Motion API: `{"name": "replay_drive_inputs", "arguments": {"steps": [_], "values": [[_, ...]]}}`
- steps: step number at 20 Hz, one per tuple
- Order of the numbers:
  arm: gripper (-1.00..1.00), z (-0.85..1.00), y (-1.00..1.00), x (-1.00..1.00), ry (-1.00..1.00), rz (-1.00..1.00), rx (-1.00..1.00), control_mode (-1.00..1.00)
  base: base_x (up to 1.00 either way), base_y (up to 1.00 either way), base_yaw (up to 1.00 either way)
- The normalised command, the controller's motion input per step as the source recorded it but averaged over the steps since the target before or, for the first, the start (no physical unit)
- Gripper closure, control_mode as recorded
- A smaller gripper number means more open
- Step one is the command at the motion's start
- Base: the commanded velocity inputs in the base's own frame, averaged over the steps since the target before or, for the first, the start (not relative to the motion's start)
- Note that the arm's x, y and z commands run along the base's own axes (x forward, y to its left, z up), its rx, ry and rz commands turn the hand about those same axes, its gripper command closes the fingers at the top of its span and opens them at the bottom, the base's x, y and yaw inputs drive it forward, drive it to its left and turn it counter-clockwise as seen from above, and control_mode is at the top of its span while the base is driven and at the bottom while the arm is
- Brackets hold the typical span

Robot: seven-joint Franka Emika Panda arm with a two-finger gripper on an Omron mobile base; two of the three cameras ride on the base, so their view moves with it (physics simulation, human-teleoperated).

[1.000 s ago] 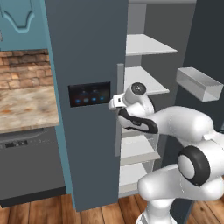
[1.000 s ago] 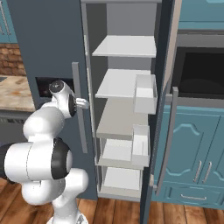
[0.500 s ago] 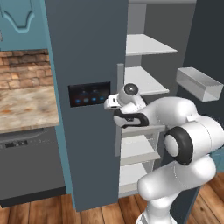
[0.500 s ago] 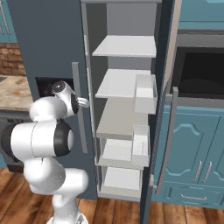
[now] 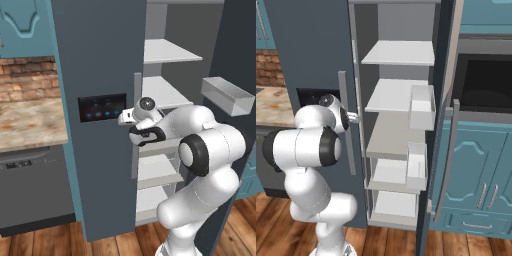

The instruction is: Place one of the steaks on the plate and the other in the bowl. Then place the bowl in the fridge.

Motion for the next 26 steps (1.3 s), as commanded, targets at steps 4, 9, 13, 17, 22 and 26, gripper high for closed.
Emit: {"name": "replay_drive_inputs", "arguments": {"steps": [4, 9, 13, 17, 22, 26], "values": [[-1.00, -0.23, 0.00, 0.26, 0.00, 0.00, -0.01, -1.00, 0.00, 0.00, 0.00], [-1.00, -0.39, 0.00, 0.29, -0.03, 0.00, -0.04, -1.00, 0.00, 0.00, 0.00], [-1.00, -0.61, 0.00, 0.35, -0.14, 0.00, -0.10, -1.00, 0.00, 0.00, 0.00], [-1.00, -0.71, 0.00, 0.35, -0.19, -0.01, -0.08, -1.00, 0.00, 0.00, 0.00], [-1.00, -0.66, 0.00, 0.40, -0.14, -0.03, 0.00, -1.00, 0.00, 0.00, 0.00], [1.00, -0.58, 0.00, 0.53, -0.06, -0.04, 0.08, -1.00, 0.00, 0.00, 0.00]]}}
